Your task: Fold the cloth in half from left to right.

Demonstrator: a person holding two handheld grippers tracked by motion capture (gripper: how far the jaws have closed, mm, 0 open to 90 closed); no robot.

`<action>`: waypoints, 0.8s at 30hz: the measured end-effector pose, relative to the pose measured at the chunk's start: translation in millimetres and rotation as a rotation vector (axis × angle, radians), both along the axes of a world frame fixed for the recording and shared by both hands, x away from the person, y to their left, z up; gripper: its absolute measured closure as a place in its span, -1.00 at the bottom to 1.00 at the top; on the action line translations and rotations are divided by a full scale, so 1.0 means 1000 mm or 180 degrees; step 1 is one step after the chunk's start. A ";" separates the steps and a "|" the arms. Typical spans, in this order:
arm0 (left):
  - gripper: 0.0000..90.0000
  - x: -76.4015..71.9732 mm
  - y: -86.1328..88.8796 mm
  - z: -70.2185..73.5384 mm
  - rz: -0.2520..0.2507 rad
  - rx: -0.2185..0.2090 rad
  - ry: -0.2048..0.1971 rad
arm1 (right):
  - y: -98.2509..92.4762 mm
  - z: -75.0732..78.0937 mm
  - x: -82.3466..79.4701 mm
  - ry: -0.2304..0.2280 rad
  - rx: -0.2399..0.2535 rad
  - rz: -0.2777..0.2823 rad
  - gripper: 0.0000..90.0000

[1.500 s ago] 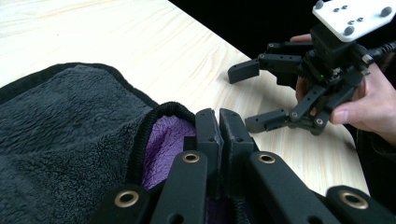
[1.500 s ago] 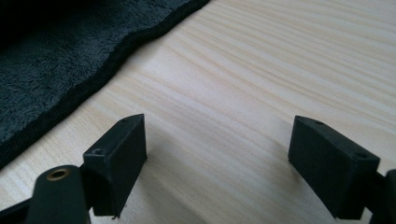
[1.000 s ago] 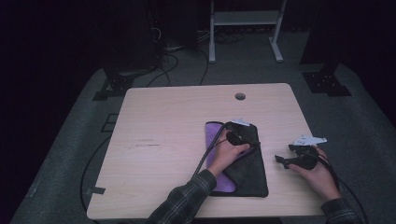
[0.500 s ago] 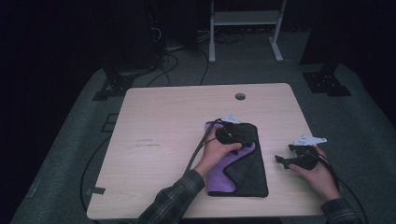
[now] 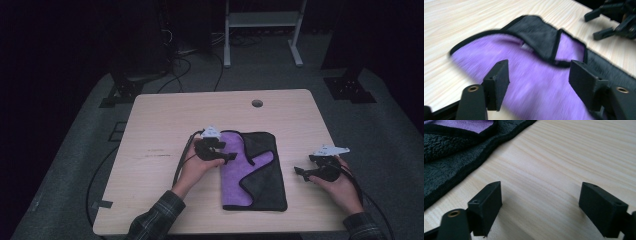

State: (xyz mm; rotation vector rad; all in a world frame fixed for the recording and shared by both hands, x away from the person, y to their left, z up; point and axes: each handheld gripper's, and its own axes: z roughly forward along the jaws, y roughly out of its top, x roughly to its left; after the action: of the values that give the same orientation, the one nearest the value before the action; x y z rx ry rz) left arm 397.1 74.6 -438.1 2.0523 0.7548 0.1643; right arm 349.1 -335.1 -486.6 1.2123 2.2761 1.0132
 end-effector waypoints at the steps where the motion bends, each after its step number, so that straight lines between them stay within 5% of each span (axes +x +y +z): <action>1: -0.35 -0.002 0.006 -0.001 0.0023 0.0052 -0.0010 | 0.000 0.000 0.000 0.0008 -0.0005 0.0033 -0.70; 8: -0.54 -0.017 0.046 -0.014 0.0135 0.0366 0.0007 | 0.002 0.000 0.000 0.0011 -0.0012 0.0001 -0.70; 16: -0.71 -0.030 0.073 -0.029 0.0044 0.0463 0.0057 | 0.004 0.000 0.002 0.0000 0.0007 -0.0058 -0.62; 24: -0.76 -0.032 0.083 -0.039 -0.0017 0.0560 0.0031 | 0.005 0.003 0.003 -0.0029 0.0026 -0.0037 -0.08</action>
State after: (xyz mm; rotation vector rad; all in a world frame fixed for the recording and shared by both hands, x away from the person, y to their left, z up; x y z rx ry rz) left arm 365.3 157.3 -477.4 2.2224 0.7638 0.2249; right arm 352.4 -329.9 -483.1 1.2203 2.2577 1.0227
